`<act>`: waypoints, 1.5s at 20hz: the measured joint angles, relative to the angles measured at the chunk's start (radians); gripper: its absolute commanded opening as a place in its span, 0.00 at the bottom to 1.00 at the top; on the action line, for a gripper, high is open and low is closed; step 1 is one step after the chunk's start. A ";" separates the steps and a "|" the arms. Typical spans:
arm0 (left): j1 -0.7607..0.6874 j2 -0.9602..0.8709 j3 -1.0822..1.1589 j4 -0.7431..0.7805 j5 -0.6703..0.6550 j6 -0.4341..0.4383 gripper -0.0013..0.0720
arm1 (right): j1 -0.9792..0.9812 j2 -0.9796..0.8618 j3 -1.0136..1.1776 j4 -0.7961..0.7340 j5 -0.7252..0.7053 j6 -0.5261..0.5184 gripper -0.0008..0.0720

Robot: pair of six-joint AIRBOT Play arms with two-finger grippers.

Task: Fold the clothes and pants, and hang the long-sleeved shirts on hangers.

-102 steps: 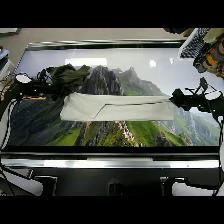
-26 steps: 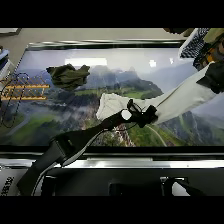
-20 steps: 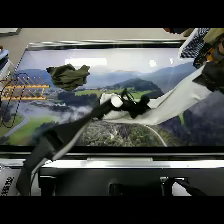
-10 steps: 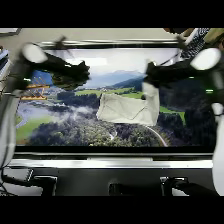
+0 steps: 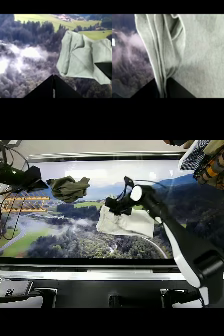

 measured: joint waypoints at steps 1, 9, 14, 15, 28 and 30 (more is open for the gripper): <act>0.002 0.002 0.000 0.000 -0.003 0.007 0.05 | 0.005 -0.019 0.000 -0.002 -0.008 0.008 0.07; 0.009 0.008 0.000 0.005 -0.008 0.026 0.05 | 0.018 -0.084 0.000 0.016 -0.049 0.021 0.75; 0.009 0.008 0.000 0.005 -0.003 0.029 0.05 | 0.010 -0.055 0.000 0.142 -0.083 -0.079 0.90; 0.009 0.008 0.000 0.005 -0.003 0.029 0.05 | -0.003 -0.035 0.000 0.161 -0.088 -0.094 0.90; 0.009 0.008 0.000 0.005 -0.013 0.069 0.05 | -0.710 0.200 -0.118 0.234 0.305 -0.515 0.90; 0.009 0.008 -0.001 0.005 -0.014 0.073 0.05 | -0.775 0.200 -0.216 0.272 0.295 -0.596 0.90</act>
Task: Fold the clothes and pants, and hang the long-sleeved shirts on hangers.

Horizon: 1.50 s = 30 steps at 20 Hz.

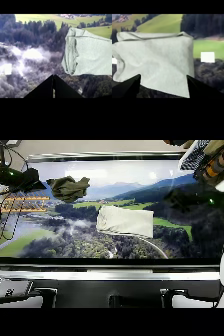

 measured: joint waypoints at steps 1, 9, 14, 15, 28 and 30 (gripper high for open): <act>0.000 0.000 0.000 0.000 0.000 0.002 0.05 | -0.021 -0.004 -0.057 0.024 -0.014 -0.042 0.90; 0.000 0.000 0.000 0.000 -0.003 0.006 0.05 | -0.067 -0.108 -0.332 0.240 -0.110 -0.311 0.90; 0.000 0.000 0.000 0.000 -0.003 0.006 0.05 | -0.069 -0.169 -0.357 0.317 -0.135 -0.381 0.81; -0.001 0.000 0.000 0.000 -0.003 0.006 0.05 | -0.067 -0.174 -0.359 0.324 -0.140 -0.387 0.81; -0.041 -0.014 0.000 0.000 -0.002 0.005 0.05 | 0.095 -0.179 -0.359 0.245 -0.239 -0.348 0.07; -0.043 -0.014 0.000 0.000 -0.002 0.005 0.05 | 0.098 -0.169 -0.335 0.251 -0.238 -0.309 0.07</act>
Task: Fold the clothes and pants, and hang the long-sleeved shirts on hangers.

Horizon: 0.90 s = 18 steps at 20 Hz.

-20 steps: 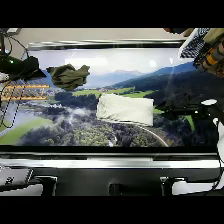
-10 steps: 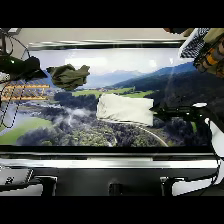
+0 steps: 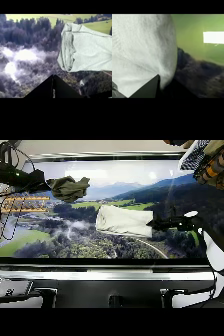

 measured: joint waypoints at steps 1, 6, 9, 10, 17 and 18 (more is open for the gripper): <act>0.000 0.000 0.000 0.000 0.000 0.000 0.05 | 0.001 0.003 0.025 0.002 0.007 0.029 0.07; 0.000 0.000 0.000 0.000 0.000 0.002 0.05 | 0.002 0.011 0.235 -0.066 0.033 0.258 0.07; 0.000 0.000 0.000 0.000 0.000 0.014 0.05 | -0.001 0.011 0.372 -0.141 0.020 0.401 0.07; 0.000 0.000 0.000 0.000 0.000 0.017 0.05 | -0.005 0.011 0.409 -0.158 0.008 0.447 0.06; 0.000 -0.001 0.000 0.001 0.006 0.043 0.05 | -0.078 0.011 0.596 -0.247 -0.166 0.758 0.06; 0.000 -0.002 0.000 0.001 0.008 0.045 0.05 | -0.095 0.011 0.607 -0.255 -0.197 0.796 0.06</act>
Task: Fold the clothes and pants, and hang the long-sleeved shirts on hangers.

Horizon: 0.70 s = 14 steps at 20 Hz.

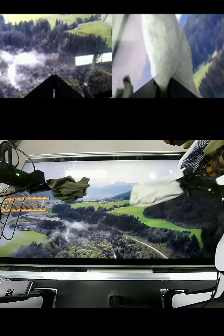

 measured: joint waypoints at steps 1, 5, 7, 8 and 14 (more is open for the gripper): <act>0.000 -0.001 0.000 0.000 0.002 0.001 0.05 | -0.016 0.000 0.008 -0.006 -0.029 0.032 0.06; 0.000 -0.002 0.000 0.005 0.006 0.006 0.05 | -0.102 0.000 0.023 -0.023 -0.132 0.145 0.06; 0.000 -0.002 0.000 0.014 0.006 0.008 0.05 | -0.153 0.000 0.026 -0.044 -0.156 0.198 0.06; 0.000 -0.002 0.000 0.018 0.006 0.008 0.05 | -0.181 0.002 0.026 -0.066 -0.155 0.231 0.06; 0.000 -0.002 0.000 0.034 0.007 0.008 0.05 | -0.287 0.064 0.010 -0.465 0.052 0.459 0.07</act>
